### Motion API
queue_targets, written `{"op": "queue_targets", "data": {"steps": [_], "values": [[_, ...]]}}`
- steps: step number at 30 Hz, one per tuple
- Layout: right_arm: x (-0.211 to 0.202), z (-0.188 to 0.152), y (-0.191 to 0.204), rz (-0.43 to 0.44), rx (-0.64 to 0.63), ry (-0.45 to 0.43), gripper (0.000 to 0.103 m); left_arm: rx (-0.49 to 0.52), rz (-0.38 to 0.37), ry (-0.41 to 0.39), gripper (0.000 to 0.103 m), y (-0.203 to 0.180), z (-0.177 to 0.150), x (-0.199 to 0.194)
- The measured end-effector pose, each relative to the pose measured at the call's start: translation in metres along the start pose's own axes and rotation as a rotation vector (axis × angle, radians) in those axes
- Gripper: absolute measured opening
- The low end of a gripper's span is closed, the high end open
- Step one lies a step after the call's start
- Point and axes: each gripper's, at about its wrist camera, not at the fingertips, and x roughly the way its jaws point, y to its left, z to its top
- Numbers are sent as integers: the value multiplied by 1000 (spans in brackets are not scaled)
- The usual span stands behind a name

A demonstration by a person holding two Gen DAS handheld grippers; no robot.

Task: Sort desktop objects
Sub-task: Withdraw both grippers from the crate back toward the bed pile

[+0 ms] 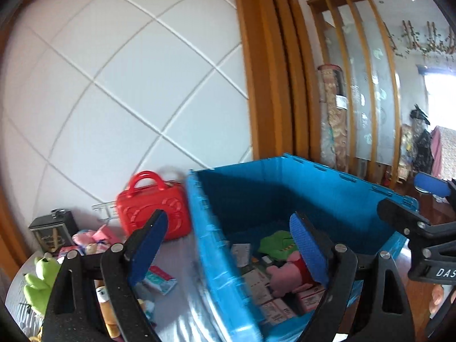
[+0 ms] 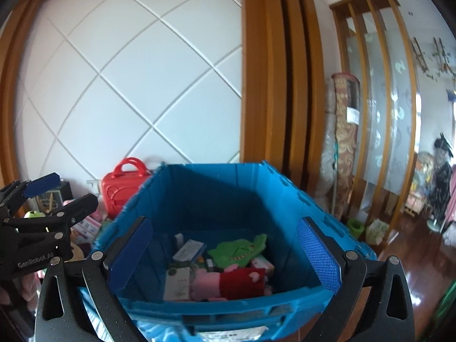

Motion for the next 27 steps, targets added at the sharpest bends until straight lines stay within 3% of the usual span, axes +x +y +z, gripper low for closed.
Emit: {"op": "queue_targets", "data": {"steps": [5, 9, 17, 22, 27], "values": [[-22, -2, 59, 39, -26, -91, 103, -19, 105, -53, 88, 60, -22, -41], [-28, -8, 117, 111, -27, -126, 103, -55, 193, -18, 88, 119, -49, -62], [-10, -35, 239, 270, -69, 6, 103, -152, 307, 148, 88, 237, -121, -93], [7, -65, 299, 300, -86, 111, 103, -161, 378, 215, 88, 295, -167, -110], [27, -104, 347, 353, -124, 247, 103, -243, 421, 319, 88, 349, -218, -119]]}}
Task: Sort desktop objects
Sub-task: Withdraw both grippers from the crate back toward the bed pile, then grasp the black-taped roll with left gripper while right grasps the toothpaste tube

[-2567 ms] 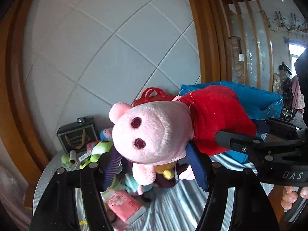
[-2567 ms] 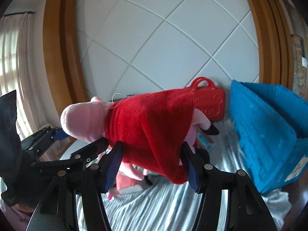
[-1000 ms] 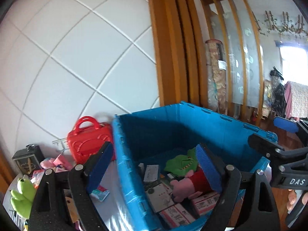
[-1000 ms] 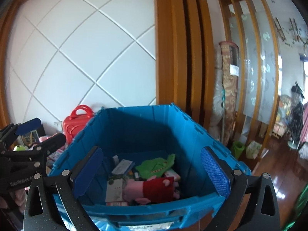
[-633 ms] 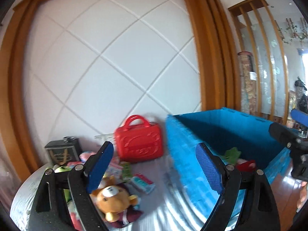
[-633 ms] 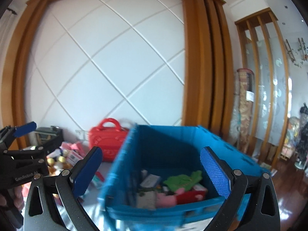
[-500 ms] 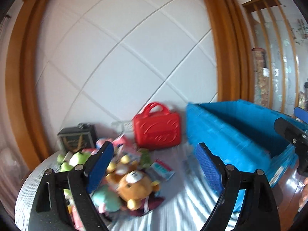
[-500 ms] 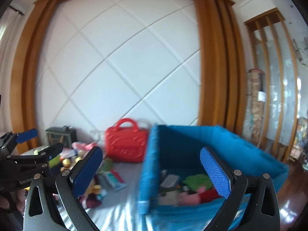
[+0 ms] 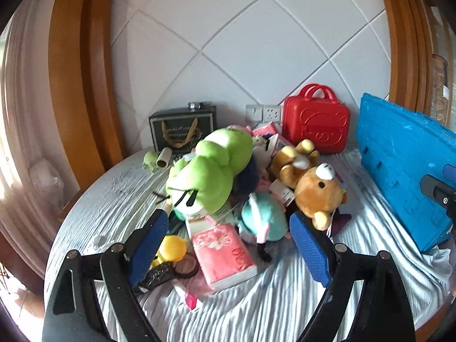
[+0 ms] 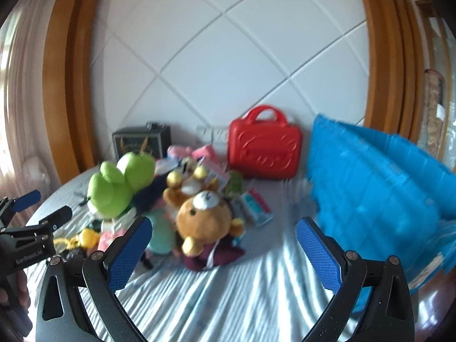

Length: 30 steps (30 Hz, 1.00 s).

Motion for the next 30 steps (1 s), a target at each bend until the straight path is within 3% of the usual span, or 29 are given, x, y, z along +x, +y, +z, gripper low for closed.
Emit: {"op": "queue_targets", "data": {"steps": [7, 11, 16, 22, 27, 29, 30], "values": [[66, -34, 59, 142, -77, 137, 103, -81, 125, 160, 88, 68, -50, 41], [97, -52, 95, 280, -85, 211, 103, -67, 222, 260, 88, 98, -79, 61], [118, -76, 147, 370, -145, 280, 103, -64, 261, 321, 88, 130, -106, 75], [126, -92, 199, 414, -128, 315, 103, 8, 158, 360, 88, 152, -115, 105], [132, -104, 232, 351, -71, 375, 103, 111, 19, 406, 73, 160, -124, 135], [135, -109, 245, 306, -56, 389, 93, 126, -43, 423, 64, 162, -127, 145], [137, -112, 251, 286, -47, 398, 75, 134, -70, 430, 62, 162, -128, 149]]}}
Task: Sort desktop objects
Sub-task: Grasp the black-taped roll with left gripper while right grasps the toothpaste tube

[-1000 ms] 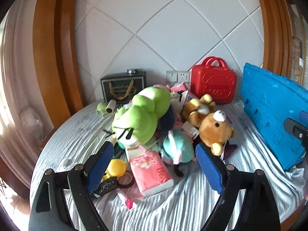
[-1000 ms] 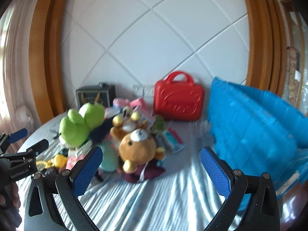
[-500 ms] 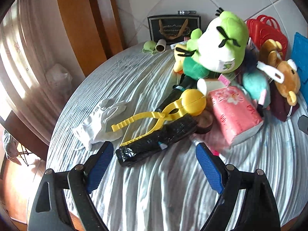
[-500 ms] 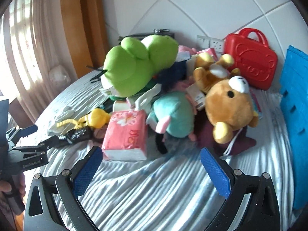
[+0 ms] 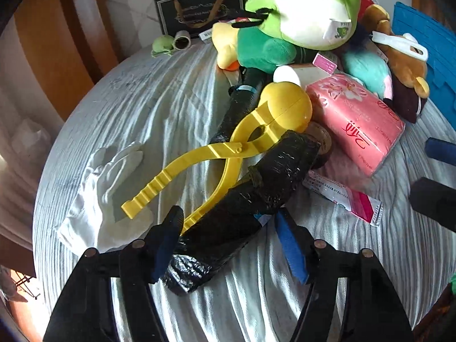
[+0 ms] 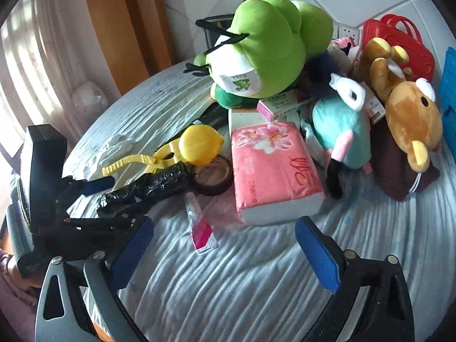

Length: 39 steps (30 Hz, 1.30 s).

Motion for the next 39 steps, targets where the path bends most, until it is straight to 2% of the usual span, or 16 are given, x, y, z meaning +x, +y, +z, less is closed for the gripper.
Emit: {"op": "queue_targets", "data": {"steps": [1, 4, 8, 12, 15, 21, 25, 28, 34, 39], "values": [[5, -1, 5, -11, 17, 16, 64, 18, -3, -8, 61, -1, 0, 1], [16, -5, 16, -10, 34, 54, 59, 64, 2, 0, 56, -2, -3, -1], [27, -4, 36, -8, -2, 79, 55, -19, -37, 47, 49, 16, -14, -9], [47, 1, 44, -46, -20, 116, 41, -66, -99, 62, 47, 29, -15, -10], [64, 4, 46, -81, -41, 145, 41, -55, -108, 59, 47, 28, -15, -6], [74, 7, 43, -90, -21, 174, 28, -72, -147, 89, 47, 28, -8, 4], [79, 9, 34, -79, 25, 213, 28, -72, -152, 102, 47, 27, -4, 9], [80, 10, 32, -77, 25, 205, 27, -66, -145, 92, 46, 25, -4, 10], [72, 5, 37, -86, 14, 184, 18, -55, -139, 73, 39, 19, -8, 3], [48, 3, 38, -78, 30, 123, 17, -58, -155, 43, 34, 12, -10, -15]]}}
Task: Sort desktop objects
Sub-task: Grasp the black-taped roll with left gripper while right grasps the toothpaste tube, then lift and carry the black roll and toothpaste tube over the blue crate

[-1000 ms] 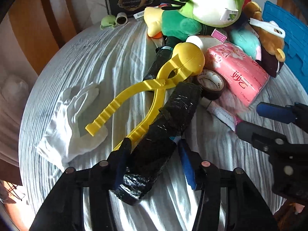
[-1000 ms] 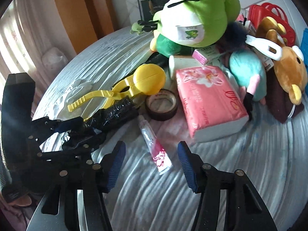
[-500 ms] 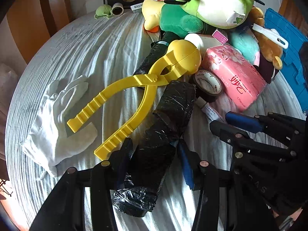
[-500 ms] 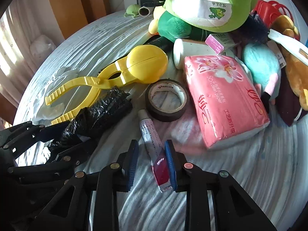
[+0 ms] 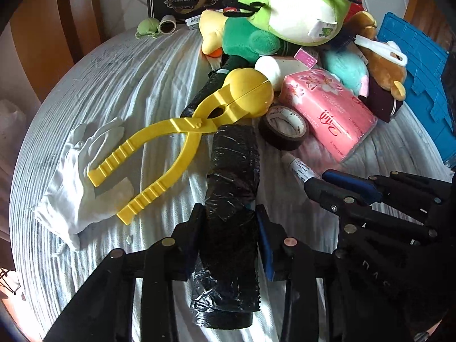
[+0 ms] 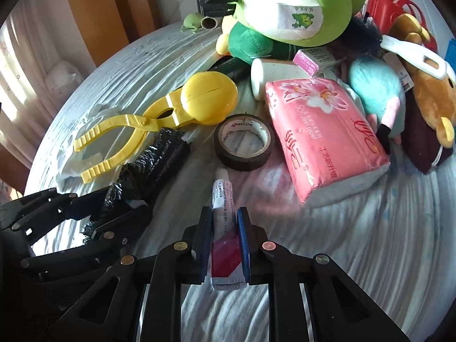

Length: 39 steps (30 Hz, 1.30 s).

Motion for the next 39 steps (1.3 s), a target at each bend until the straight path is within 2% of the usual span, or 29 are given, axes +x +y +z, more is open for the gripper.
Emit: {"op": "queue_targets", "data": {"steps": [4, 11, 20, 25, 30, 33, 36, 39], "values": [[-13, 0, -3, 1, -1, -21, 15, 27, -2, -30, 34, -11, 2, -15], [2, -8, -7, 42, 13, 87, 17, 34, -11, 87, 34, -10, -8, 5], [18, 6, 0, 44, -42, 163, 19, 62, 10, 88, 35, -12, 2, 10], [30, 9, -3, 66, -9, 211, 19, 48, -1, 100, 35, -6, 1, 14], [30, 10, 1, 46, -33, 193, 17, 46, 1, 83, 34, -5, -2, 12], [20, 5, 0, 46, -14, 153, 17, 51, 10, 55, 34, -6, -3, 3], [-3, 8, 1, 55, 11, 77, 17, 71, 30, -4, 34, -10, 0, -17], [-42, 15, -2, 41, 11, -41, 17, 87, 38, -98, 34, -17, 8, -45]]}}
